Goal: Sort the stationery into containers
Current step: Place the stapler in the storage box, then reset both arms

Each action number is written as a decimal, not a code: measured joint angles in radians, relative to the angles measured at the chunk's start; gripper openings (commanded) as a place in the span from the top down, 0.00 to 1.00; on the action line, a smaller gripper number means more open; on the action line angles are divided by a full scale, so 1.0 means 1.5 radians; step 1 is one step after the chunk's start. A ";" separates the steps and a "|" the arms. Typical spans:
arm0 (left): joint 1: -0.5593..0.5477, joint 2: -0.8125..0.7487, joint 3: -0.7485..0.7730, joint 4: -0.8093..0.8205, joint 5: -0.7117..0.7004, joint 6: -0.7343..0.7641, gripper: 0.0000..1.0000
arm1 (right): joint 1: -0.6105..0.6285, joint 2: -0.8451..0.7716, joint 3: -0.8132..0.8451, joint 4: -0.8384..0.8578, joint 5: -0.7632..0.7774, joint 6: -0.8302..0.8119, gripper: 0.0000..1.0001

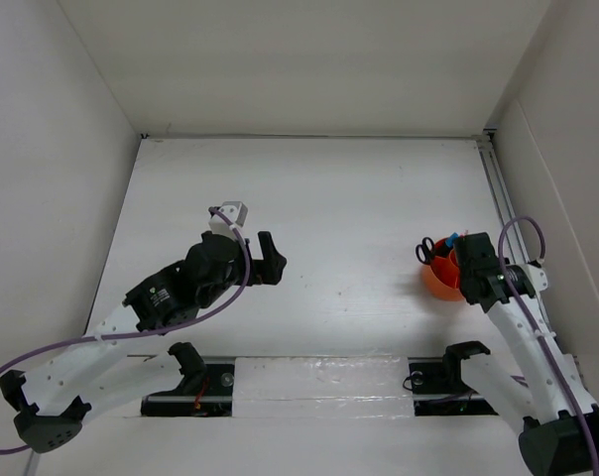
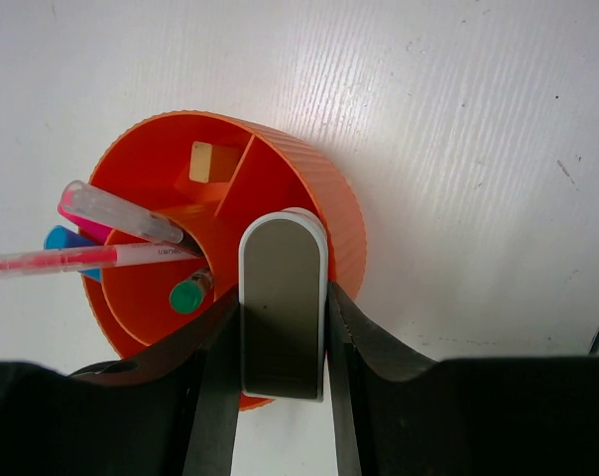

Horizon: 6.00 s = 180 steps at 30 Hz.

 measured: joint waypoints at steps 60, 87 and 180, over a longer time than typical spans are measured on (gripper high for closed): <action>0.000 -0.043 -0.010 0.014 0.027 0.013 0.00 | -0.045 -0.013 -0.005 0.075 -0.048 -0.097 1.00; 0.000 -0.043 -0.010 0.015 0.030 0.016 0.00 | -0.045 0.002 -0.005 0.070 -0.053 -0.097 0.77; 0.004 -0.201 0.316 -0.170 -0.295 -0.057 0.00 | 0.054 -0.249 0.551 0.047 -0.434 -0.696 0.00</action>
